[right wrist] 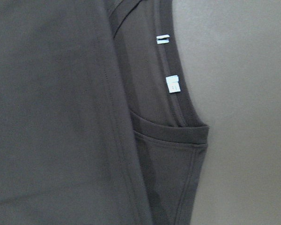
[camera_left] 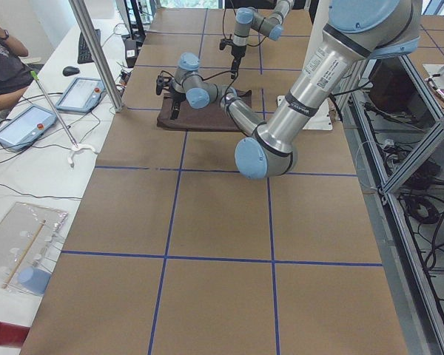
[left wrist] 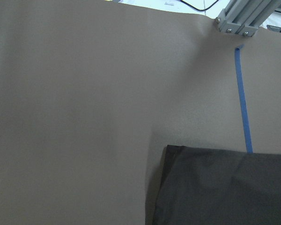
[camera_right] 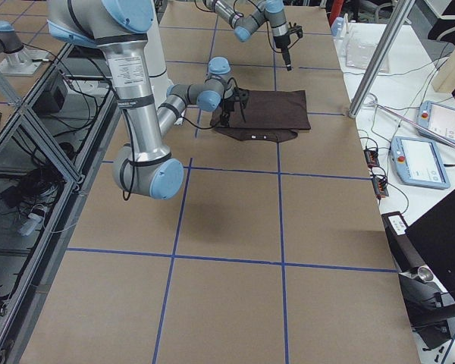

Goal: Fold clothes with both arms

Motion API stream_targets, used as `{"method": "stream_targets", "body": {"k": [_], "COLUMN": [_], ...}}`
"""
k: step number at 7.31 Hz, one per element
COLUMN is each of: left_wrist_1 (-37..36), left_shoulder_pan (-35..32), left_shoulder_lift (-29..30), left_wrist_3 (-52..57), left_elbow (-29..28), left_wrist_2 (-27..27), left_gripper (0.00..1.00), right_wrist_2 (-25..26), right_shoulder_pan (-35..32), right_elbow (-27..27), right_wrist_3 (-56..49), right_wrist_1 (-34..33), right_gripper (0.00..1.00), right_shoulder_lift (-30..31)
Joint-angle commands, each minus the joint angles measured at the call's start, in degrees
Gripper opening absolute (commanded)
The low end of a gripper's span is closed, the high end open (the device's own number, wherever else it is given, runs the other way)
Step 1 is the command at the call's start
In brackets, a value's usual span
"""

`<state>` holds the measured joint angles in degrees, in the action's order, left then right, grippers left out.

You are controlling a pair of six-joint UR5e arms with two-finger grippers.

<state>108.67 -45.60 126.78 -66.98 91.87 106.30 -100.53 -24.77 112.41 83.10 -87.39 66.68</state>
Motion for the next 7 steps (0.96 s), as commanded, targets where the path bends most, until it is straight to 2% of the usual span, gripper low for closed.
{"method": "stream_targets", "body": {"k": [1,3,5,7], "left_wrist_1": [-5.04,-5.05,-4.87,-4.70], "left_shoulder_pan": [1.13,1.31,1.57,1.66], "left_shoulder_lift": [-2.86,-2.95,-2.95,-2.95], "left_wrist_3": [0.01,0.01,0.01,-0.17], "left_elbow": [8.05,8.06,7.97,7.45], "left_wrist_2": [0.74,0.83,0.83,0.75], "left_gripper": [1.00,1.00,1.00,1.00], "right_wrist_2": [2.53,0.35,-5.36,-6.08], "right_shoulder_pan": [2.26,3.49,3.50,3.58], "right_elbow": [-2.63,-7.18,-9.39,-11.67], "right_wrist_3": [-8.61,-9.97,-9.97,-9.98], "right_wrist_1": [-12.51,-13.06,-14.12,-14.13], "right_gripper": [1.00,1.00,1.00,1.00], "right_shoulder_lift": [-7.08,-9.27,-9.38,-9.46]}}
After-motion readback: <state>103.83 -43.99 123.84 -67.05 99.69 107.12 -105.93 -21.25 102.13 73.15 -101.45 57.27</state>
